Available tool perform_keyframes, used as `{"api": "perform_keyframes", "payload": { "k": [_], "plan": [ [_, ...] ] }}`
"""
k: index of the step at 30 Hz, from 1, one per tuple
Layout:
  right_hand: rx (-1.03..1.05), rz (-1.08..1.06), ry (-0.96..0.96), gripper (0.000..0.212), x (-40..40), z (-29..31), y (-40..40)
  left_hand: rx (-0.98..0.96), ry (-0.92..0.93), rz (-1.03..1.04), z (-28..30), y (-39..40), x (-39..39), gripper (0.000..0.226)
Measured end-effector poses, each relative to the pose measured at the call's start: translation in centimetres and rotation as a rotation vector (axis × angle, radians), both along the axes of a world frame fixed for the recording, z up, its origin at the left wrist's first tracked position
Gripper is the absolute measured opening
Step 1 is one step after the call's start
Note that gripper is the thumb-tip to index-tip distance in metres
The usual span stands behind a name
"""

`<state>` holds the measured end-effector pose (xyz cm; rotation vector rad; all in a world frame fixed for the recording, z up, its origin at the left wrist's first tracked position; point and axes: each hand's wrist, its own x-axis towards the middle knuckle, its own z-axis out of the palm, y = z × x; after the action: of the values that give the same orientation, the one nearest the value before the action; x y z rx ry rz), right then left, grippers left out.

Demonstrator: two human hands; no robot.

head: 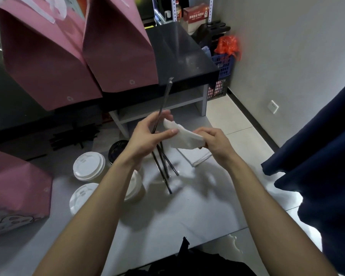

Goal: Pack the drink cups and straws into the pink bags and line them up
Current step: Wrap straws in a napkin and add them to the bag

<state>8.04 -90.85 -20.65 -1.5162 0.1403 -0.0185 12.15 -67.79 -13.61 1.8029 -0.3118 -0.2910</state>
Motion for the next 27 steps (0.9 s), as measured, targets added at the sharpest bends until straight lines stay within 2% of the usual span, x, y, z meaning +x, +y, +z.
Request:
{"api": "perform_keyframes", "payload": {
  "k": [2,3,5,6,7,9,11,14,17,20,22,27],
  "plan": [
    [-0.015,-0.037,0.033,0.042,0.3,-0.9,0.0,0.015,-0.024,0.055,-0.1,-0.4,0.3,0.024],
    [-0.081,-0.098,0.036,0.04,0.4,-1.6,-0.1,0.023,-0.038,0.107,-0.3,-0.2,0.5,0.019],
    [-0.463,-0.222,0.008,0.026,0.5,-3.9,-0.6,0.032,-0.072,0.181,-0.5,0.4,0.7,0.017],
    [-0.678,-0.205,0.011,0.024,0.4,-4.9,-0.8,0.033,-0.087,0.191,-0.6,0.9,0.8,0.017],
    [-0.839,-0.142,0.041,0.032,0.2,-6.0,-0.9,0.036,-0.093,0.188,-0.6,1.3,0.8,0.018],
    [-1.025,-0.032,0.087,0.04,0.1,-7.6,-0.7,0.057,-0.087,0.183,-0.7,1.8,0.8,0.02],
    [-1.079,-0.028,0.056,0.033,0.1,-8.1,-0.3,0.054,-0.081,0.19,-0.7,2.2,0.7,0.02],
    [-1.045,-0.105,0.015,0.021,0.3,-7.8,0.1,0.043,-0.092,0.184,-0.5,2.9,0.4,0.021],
    [-0.904,-0.186,0.0,0.014,0.5,-6.8,0.0,0.087,-0.093,0.135,-0.2,3.4,0.1,0.021],
    [-0.607,-0.296,-0.03,0.006,0.6,-5.0,-0.3,0.128,-0.093,0.087,0.3,3.8,0.1,0.016],
    [-0.366,-0.327,-0.011,0.009,1.1,-3.3,-0.7,0.153,-0.122,0.019,0.6,4.0,0.1,0.015],
    [-0.026,-0.199,0.002,0.012,2.0,0.8,0.4,0.151,-0.124,-0.189,1.8,3.6,0.0,0.009]
  ]
}}
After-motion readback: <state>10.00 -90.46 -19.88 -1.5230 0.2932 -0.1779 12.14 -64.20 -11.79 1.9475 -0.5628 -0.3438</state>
